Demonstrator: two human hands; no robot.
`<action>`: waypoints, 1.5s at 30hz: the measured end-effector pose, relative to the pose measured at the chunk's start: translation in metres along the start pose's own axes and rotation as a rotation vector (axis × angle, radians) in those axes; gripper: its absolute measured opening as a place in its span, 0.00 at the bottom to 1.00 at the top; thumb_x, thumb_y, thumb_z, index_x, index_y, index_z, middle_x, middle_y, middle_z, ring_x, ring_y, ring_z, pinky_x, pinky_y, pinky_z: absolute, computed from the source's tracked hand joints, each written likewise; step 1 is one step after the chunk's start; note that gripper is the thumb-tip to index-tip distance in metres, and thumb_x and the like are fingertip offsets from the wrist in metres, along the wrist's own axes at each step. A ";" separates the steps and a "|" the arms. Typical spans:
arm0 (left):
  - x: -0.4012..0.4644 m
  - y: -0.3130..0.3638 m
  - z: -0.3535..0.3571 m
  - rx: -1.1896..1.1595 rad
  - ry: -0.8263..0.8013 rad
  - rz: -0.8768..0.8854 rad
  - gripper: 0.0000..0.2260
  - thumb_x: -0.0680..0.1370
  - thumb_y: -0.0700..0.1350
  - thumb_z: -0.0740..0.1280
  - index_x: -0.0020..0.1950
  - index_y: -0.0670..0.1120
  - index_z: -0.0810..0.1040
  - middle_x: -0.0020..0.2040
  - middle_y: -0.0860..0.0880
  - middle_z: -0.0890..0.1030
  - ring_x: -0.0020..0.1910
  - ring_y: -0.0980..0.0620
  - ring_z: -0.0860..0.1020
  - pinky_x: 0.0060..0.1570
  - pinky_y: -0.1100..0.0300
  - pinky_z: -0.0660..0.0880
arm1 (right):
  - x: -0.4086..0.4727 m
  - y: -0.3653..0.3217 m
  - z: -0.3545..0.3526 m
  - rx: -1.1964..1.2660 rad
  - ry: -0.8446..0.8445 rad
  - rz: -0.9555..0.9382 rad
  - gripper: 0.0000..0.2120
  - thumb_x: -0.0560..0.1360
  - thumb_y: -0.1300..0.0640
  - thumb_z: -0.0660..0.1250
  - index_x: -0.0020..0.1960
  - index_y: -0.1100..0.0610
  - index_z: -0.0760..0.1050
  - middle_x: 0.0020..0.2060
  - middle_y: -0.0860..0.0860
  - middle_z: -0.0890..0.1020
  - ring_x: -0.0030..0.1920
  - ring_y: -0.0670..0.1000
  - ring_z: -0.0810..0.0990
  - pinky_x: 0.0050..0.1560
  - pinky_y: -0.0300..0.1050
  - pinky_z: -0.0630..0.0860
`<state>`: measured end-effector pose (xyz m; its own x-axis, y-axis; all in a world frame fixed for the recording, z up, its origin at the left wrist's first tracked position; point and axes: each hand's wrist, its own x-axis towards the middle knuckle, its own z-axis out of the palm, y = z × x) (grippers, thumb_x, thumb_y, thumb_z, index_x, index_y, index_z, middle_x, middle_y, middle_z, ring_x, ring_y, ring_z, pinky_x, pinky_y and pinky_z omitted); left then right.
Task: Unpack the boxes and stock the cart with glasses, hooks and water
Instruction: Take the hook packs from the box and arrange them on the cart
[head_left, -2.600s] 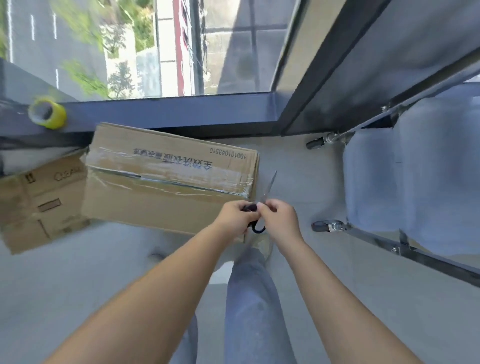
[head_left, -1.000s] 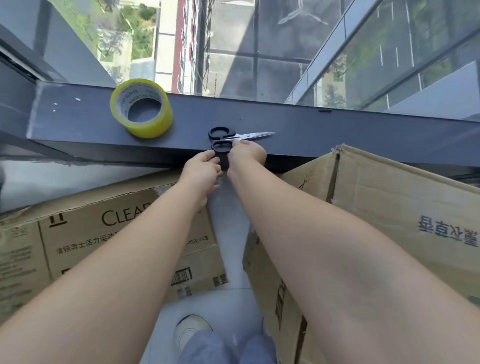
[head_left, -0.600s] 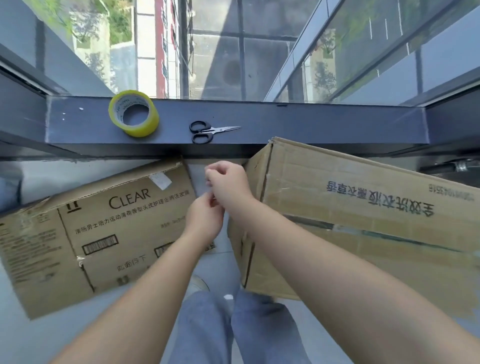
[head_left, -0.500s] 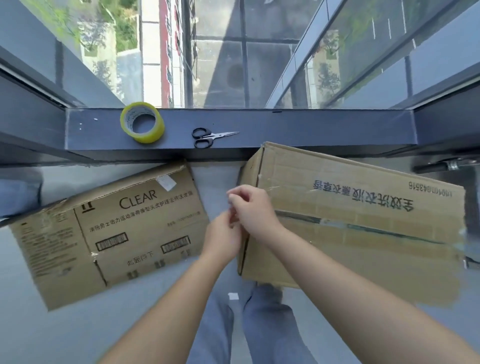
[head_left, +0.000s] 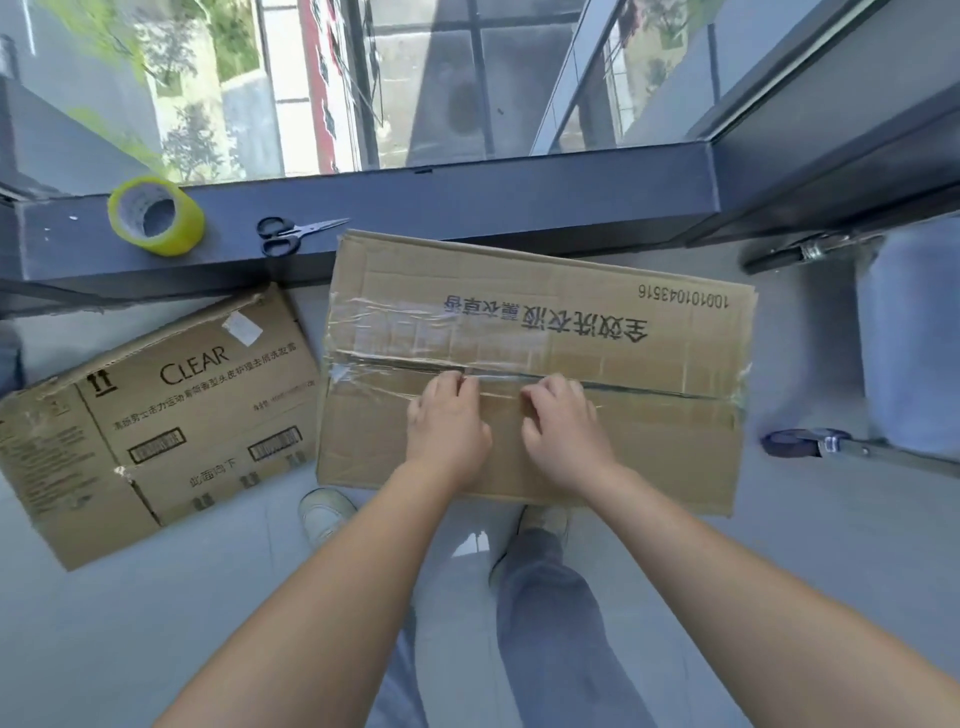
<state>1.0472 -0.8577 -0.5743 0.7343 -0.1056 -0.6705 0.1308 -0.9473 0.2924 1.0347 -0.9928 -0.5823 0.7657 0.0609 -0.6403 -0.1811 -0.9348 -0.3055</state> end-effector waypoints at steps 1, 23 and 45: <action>0.004 0.008 0.004 0.039 0.000 -0.007 0.21 0.76 0.44 0.60 0.69 0.45 0.65 0.70 0.46 0.64 0.71 0.47 0.60 0.68 0.52 0.57 | 0.001 0.009 -0.006 -0.044 0.004 -0.015 0.17 0.77 0.58 0.58 0.64 0.58 0.69 0.61 0.53 0.69 0.63 0.55 0.65 0.63 0.48 0.62; -0.023 0.029 -0.022 0.447 -0.020 0.119 0.26 0.75 0.63 0.57 0.63 0.46 0.67 0.61 0.46 0.68 0.61 0.45 0.66 0.58 0.49 0.64 | -0.036 0.005 -0.033 -0.190 -0.007 0.094 0.15 0.74 0.54 0.59 0.59 0.56 0.67 0.58 0.53 0.73 0.61 0.56 0.69 0.60 0.50 0.63; -0.106 0.013 0.090 -0.693 -0.322 -0.684 0.33 0.80 0.57 0.56 0.78 0.41 0.50 0.78 0.45 0.52 0.75 0.43 0.56 0.71 0.50 0.56 | -0.158 0.005 0.086 0.756 -0.327 0.503 0.31 0.79 0.57 0.56 0.77 0.58 0.45 0.77 0.51 0.47 0.76 0.49 0.46 0.73 0.42 0.47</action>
<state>0.9117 -0.8859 -0.5608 0.1579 0.2191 -0.9628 0.8856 -0.4628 0.0399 0.8600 -0.9769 -0.5429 0.3007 -0.0838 -0.9500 -0.8784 -0.4124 -0.2416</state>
